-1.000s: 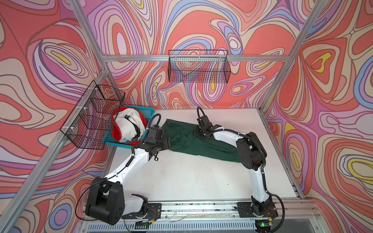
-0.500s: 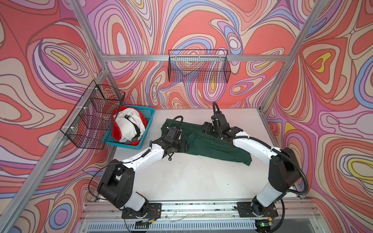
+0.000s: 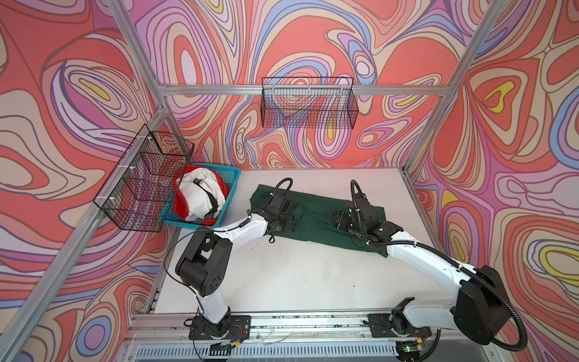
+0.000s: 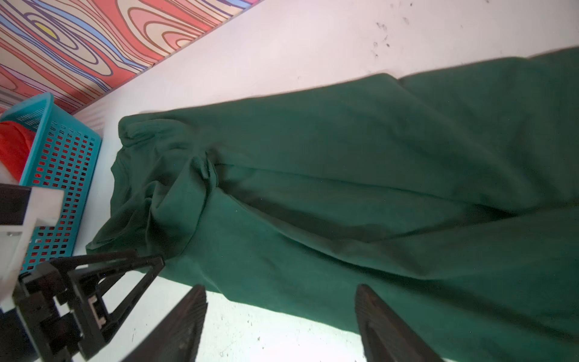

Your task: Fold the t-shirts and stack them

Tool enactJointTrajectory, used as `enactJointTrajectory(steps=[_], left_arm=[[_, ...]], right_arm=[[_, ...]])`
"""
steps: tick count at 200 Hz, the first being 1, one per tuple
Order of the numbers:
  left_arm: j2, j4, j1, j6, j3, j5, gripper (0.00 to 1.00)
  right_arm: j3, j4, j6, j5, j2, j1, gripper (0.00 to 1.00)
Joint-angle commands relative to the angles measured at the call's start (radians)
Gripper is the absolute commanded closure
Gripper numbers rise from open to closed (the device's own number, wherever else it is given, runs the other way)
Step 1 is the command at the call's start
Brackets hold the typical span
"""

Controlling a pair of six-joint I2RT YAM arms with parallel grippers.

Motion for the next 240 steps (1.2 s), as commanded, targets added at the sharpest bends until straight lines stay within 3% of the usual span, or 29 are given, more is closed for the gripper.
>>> enactJointTrajectory(steps=[1, 16, 35, 87, 139, 196, 240], left_arm=[[0.039, -0.005, -0.001, 0.001, 0.037, -0.072, 0.42], [0.052, -0.002, -0.001, 0.011, 0.047, -0.078, 0.65], [0.06, -0.01, -0.001, 0.01, 0.064, -0.104, 0.69], [0.085, -0.037, -0.001, 0.057, 0.124, -0.148, 1.0], [0.138, -0.089, 0.039, 0.056, 0.223, -0.181, 1.0], [0.225, -0.067, 0.161, 0.016, 0.312, -0.039, 1.0], [0.324, -0.083, 0.186, 0.066, 0.456, 0.013, 1.0]], right_arm=[[-0.035, -0.012, 0.033, 0.024, -0.018, -0.004, 0.22], [-0.046, -0.022, 0.036, 0.027, -0.016, -0.004, 0.22], [-0.058, -0.027, 0.039, 0.033, -0.009, -0.003, 0.22], [-0.063, -0.032, 0.044, 0.041, 0.012, -0.004, 0.22], [-0.088, -0.031, 0.033, 0.051, 0.032, -0.004, 0.22], [-0.128, -0.035, 0.033, 0.064, 0.045, -0.004, 0.22], [-0.136, -0.051, 0.029, 0.077, 0.072, -0.004, 0.23]])
